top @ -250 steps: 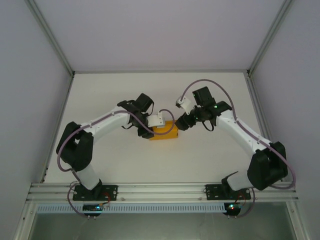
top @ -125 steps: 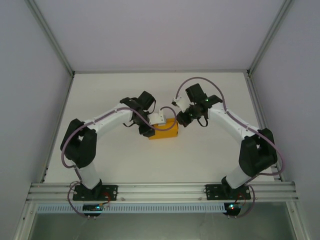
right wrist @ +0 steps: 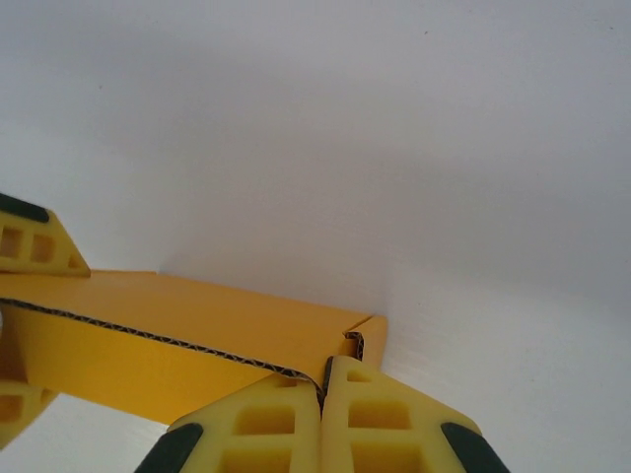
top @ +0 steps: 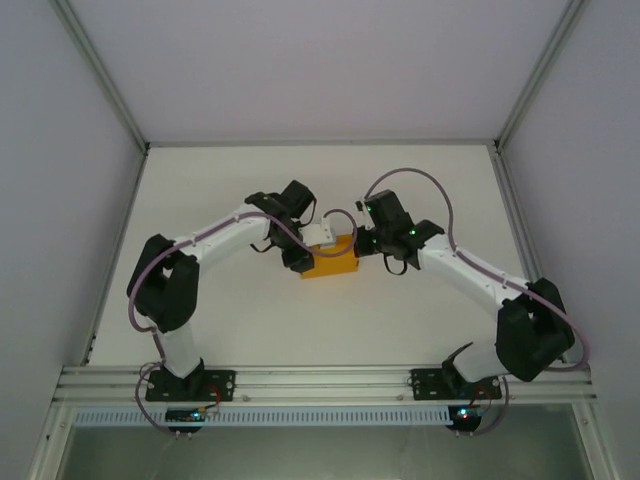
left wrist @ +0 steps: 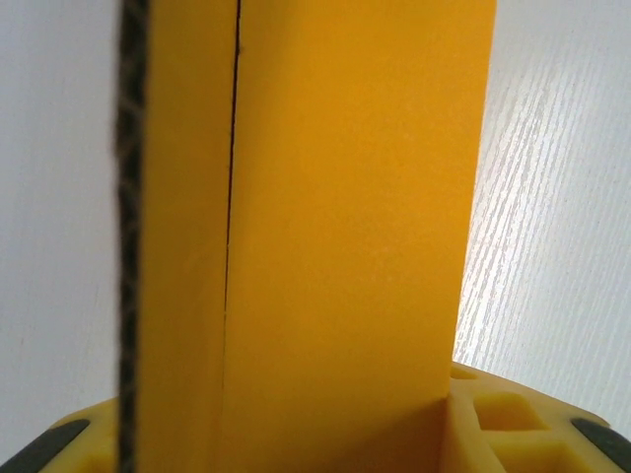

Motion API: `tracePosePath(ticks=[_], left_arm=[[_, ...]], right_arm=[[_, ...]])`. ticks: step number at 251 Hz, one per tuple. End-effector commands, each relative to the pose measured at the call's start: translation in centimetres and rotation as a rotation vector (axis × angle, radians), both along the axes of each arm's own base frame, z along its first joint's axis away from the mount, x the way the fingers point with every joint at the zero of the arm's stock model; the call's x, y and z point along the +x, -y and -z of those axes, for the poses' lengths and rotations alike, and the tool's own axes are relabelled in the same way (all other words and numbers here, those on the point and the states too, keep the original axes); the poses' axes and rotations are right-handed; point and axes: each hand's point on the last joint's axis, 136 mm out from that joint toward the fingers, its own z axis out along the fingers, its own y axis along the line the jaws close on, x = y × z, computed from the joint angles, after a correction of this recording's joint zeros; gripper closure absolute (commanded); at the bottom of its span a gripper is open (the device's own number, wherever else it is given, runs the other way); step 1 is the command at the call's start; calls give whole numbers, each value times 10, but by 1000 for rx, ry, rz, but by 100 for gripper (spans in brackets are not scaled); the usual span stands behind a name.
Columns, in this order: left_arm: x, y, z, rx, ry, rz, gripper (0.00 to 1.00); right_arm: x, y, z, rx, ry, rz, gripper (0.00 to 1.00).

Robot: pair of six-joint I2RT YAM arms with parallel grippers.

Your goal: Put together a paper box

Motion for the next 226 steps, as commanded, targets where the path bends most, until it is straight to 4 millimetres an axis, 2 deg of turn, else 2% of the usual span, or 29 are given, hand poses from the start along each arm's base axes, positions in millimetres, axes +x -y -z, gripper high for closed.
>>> tracePosePath(ticks=[1, 17, 34, 50, 110, 140, 167, 193, 219, 222, 226], left_arm=[[2, 1, 11, 18, -19, -23, 61], [3, 1, 12, 21, -19, -26, 61], [2, 1, 12, 21, -21, -23, 61], [3, 2, 11, 16, -15, -24, 60], [10, 4, 6, 0, 16, -38, 52], [12, 6, 3, -7, 27, -43, 51], [14, 7, -4, -21, 38, -51, 45], [17, 10, -14, -46, 60, -67, 32], [16, 13, -27, -80, 79, -82, 15], [16, 13, -29, -83, 81, -83, 12], [15, 13, -31, -89, 84, -84, 2]], right_arm=[[0, 3, -1, 89, -21, 126, 100], [-4, 6, 6, 98, -59, 145, 100], [1, 12, 7, 76, -24, 168, 100], [-2, 10, 12, 37, -2, 119, 100], [-14, 10, 60, -8, 113, -14, 99], [-17, 12, 64, -6, 120, -13, 99], [-16, 12, 56, -10, 128, 6, 99], [-17, 16, 48, -35, 140, 39, 100], [-20, 16, 43, -54, 155, 53, 100], [-21, 16, 43, -55, 156, 51, 100], [-21, 15, 42, -53, 159, 51, 100]])
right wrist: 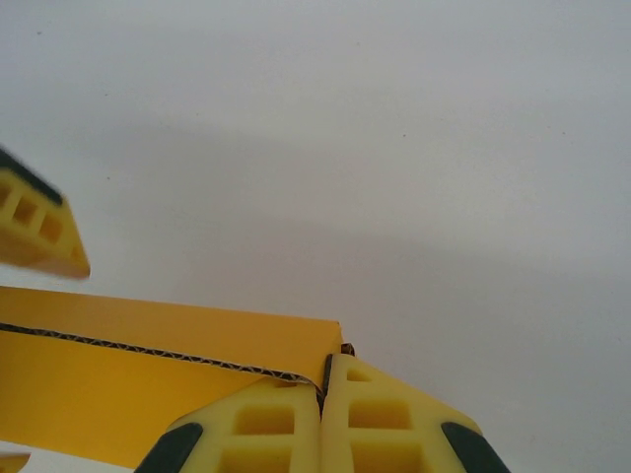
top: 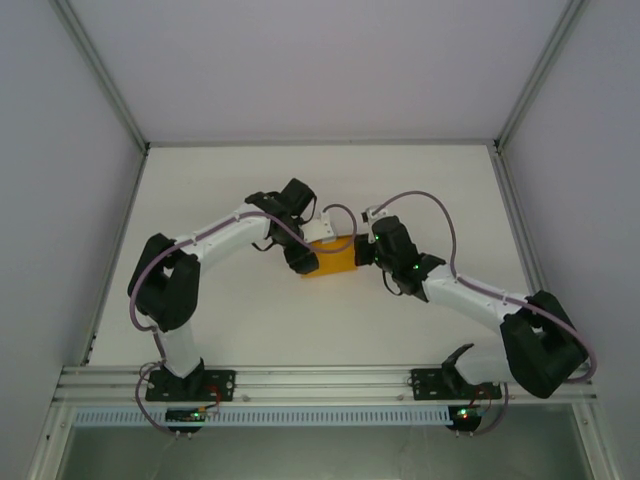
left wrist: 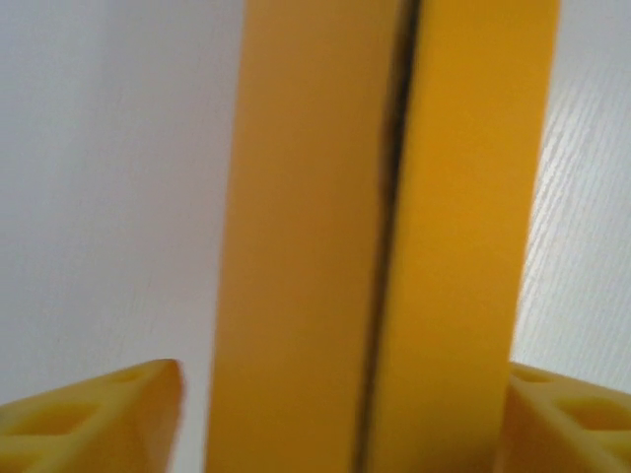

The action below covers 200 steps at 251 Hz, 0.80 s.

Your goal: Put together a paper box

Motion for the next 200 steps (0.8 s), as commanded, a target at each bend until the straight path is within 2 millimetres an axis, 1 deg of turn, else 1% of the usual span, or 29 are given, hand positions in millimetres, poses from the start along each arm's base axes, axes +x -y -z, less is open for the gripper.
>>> tracePosePath(ticks=[1, 24, 42, 66, 84, 94, 109, 123, 139, 146, 156, 169, 186, 200], left_arm=[[1, 8, -29, -65, 53, -13, 1], [-2, 7, -42, -93, 89, -37, 0], [-1, 2, -52, -116, 133, -83, 0], [5, -13, -64, -127, 195, -215, 0], [1, -25, -65, -128, 203, -287, 1], [-1, -31, -65, -132, 205, -320, 7], [-5, -35, -64, -145, 196, -351, 20], [-9, -36, -63, -155, 183, -366, 38], [-10, -38, -61, -154, 172, -381, 52], [-10, -38, -60, -153, 170, -386, 56], [-9, -39, -57, -147, 171, -387, 57], [-6, -38, -57, -144, 173, -390, 62], [-3, -34, -57, -146, 162, -401, 72], [-1, -32, -58, -149, 151, -418, 88]], right_arm=[[-24, 13, 31, -105, -123, 24, 100], [-26, 13, 29, -117, -118, 43, 100], [-26, 13, 26, -143, -106, 56, 100], [-26, 15, 24, -178, -100, 81, 100], [-26, 14, 26, -194, -108, 83, 99], [-26, 14, 27, -201, -111, 83, 99], [-25, 13, 26, -203, -111, 82, 99], [-25, 11, 26, -203, -114, 77, 99], [-24, 8, 26, -202, -117, 74, 99], [-24, 8, 27, -204, -121, 71, 99], [-24, 7, 27, -205, -125, 68, 99], [-24, 5, 27, -205, -128, 65, 99], [-24, 3, 27, -204, -132, 59, 99], [-24, 3, 27, -207, -132, 64, 99]])
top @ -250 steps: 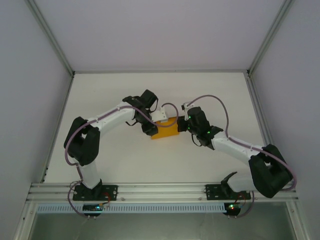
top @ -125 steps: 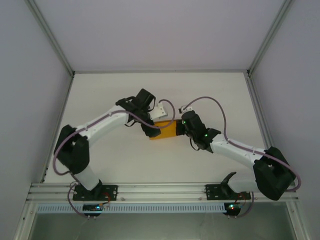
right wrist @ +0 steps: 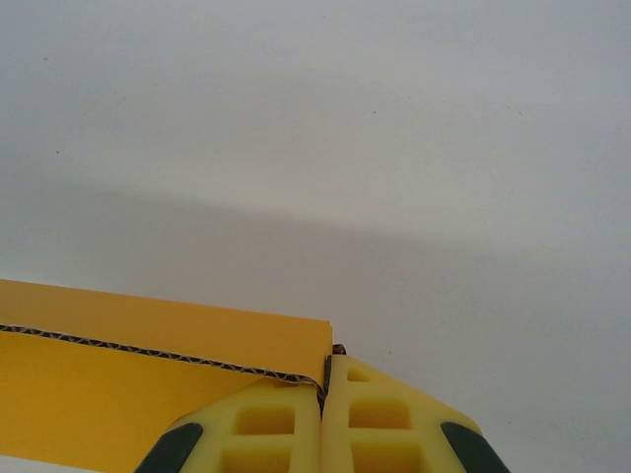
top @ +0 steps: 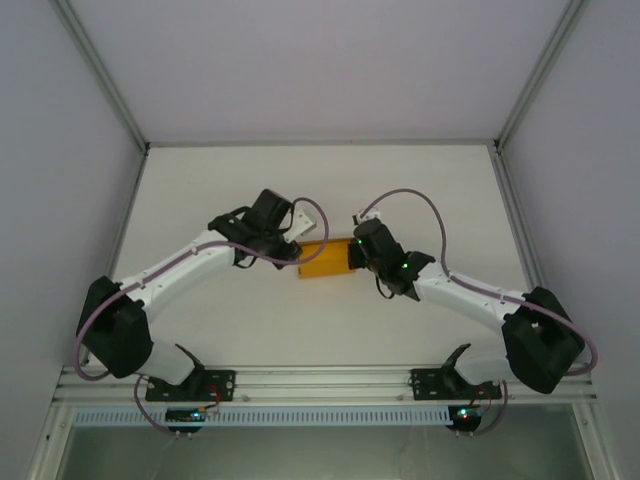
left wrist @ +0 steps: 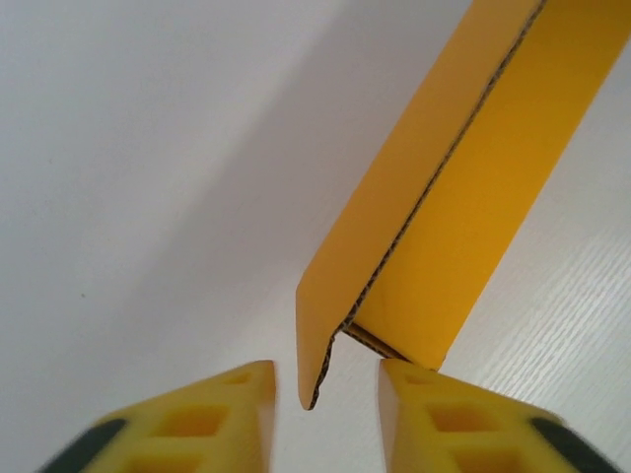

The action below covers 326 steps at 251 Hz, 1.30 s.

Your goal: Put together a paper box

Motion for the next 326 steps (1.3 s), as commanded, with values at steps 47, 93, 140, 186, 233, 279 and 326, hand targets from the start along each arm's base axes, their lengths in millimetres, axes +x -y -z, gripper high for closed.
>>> tracePosePath(ticks=[47, 93, 140, 186, 233, 279, 326], left_arm=[[3, 20, -15, -151, -110, -157, 100], [6, 17, -15, -277, -225, -394, 100], [-11, 26, -13, -374, -414, -447, 100], [-12, 17, 6, -320, -428, -497, 100], [-28, 16, 43, -273, -493, -473, 100], [-42, -7, 73, -208, -483, -548, 100], [-45, -18, 88, -168, -475, -587, 100]], right_arm=[[-19, 10, 26, -90, -118, 39, 98], [-24, 6, 27, -90, -129, 68, 98], [-29, 7, 29, -132, -142, 110, 98], [-31, 5, 32, -123, -146, 106, 98], [-32, 3, 38, -100, -127, 95, 98], [-35, 5, 52, -88, -106, 85, 98], [-42, 3, 62, -84, -101, 43, 86]])
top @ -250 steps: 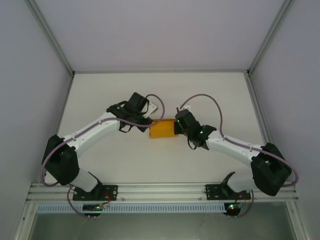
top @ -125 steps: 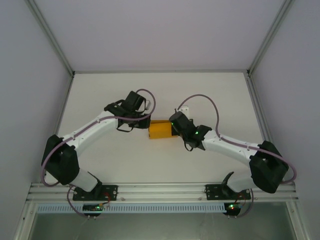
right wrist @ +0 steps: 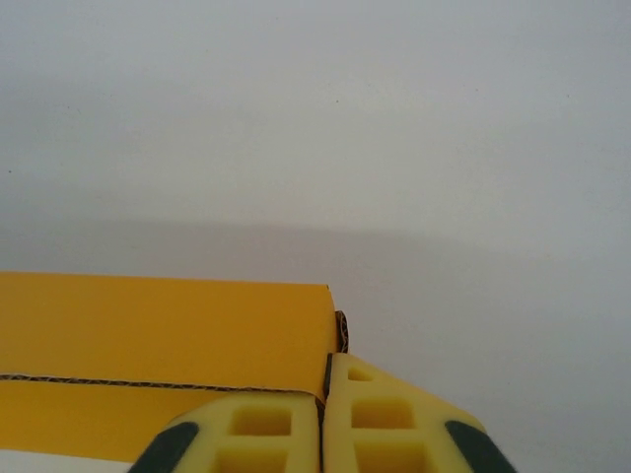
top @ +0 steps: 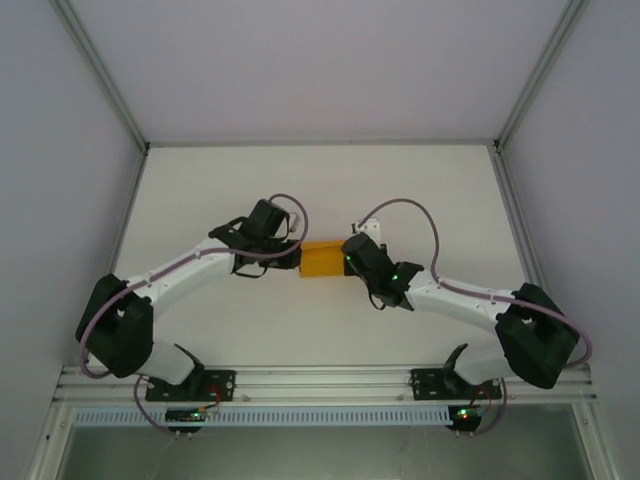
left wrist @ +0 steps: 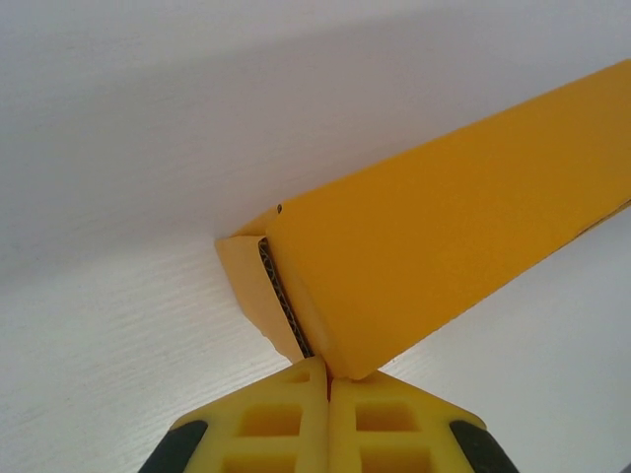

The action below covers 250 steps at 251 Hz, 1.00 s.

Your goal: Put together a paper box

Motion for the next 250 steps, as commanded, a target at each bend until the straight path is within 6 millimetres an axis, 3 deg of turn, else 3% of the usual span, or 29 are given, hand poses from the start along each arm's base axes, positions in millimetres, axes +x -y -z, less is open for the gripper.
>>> tracePosePath(ticks=[1, 39, 80, 116, 146, 168, 206, 250], left_arm=[[-30, -28, 54, 159, -164, -36, 100], [-24, -22, 52, 154, -160, -18, 100], [-24, -18, 48, 156, -149, 8, 100], [-23, -19, 45, 158, -138, 11, 100], [-23, -19, 45, 157, -135, 13, 100], [-23, -17, 44, 158, -135, 19, 100], [-20, -17, 43, 161, -129, 22, 100], [-17, -14, 36, 154, -109, 31, 100]], right_arm=[[-30, 3, 48, -79, -146, -90, 85], [-31, 3, 28, -78, -126, -121, 66], [-28, -7, -10, 15, -78, -219, 33], [-14, -6, -41, 140, -34, -229, 1], [5, 6, -51, 174, -17, -177, 1], [18, 16, -42, 173, -61, -127, 1], [26, 29, -8, 165, -190, -64, 3], [15, 44, 37, 150, -301, 19, 17]])
